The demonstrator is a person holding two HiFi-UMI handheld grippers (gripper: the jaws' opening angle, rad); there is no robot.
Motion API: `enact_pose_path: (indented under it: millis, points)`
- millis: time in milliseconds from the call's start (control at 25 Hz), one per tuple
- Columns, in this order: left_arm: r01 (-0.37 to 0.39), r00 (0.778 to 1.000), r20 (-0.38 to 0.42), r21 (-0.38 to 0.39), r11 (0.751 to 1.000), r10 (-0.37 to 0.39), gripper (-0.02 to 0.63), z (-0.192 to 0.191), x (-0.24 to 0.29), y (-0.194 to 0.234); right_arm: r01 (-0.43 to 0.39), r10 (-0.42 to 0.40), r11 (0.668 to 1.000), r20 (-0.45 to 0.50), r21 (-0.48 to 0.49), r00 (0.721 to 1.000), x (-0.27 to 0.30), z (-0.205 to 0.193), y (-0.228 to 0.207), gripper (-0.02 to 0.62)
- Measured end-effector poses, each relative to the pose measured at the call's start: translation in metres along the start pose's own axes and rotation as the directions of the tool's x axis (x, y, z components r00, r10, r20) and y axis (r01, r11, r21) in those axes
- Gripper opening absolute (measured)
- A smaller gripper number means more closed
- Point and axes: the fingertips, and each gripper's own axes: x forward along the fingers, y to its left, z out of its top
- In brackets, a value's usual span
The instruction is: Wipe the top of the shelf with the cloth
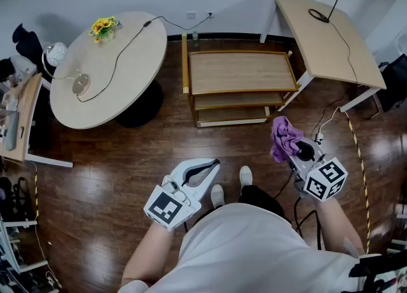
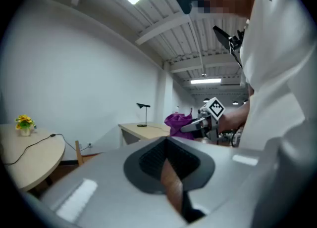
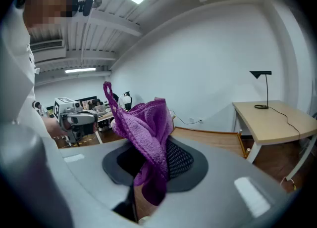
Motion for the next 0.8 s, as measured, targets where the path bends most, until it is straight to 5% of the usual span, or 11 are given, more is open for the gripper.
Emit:
enact_pose_path:
  millis: [400,800]
  points:
    - [-0.16,0.986,-0.059,-0.028,0.987,0.158,0.018,-0.007,0.001,0.091,-0.136,0.137,0.99,-0.025,0.039,0.99,0.18,0.012,-0.053,0.101]
    - [-0.309,0.947,-0.108,-0.049,0.95,0.303,0.018,0.029,0.083,0.215,-0.258,0.27,0.962,-0.162,0.094,0.949,0.414,0.014,-0.135,0.101]
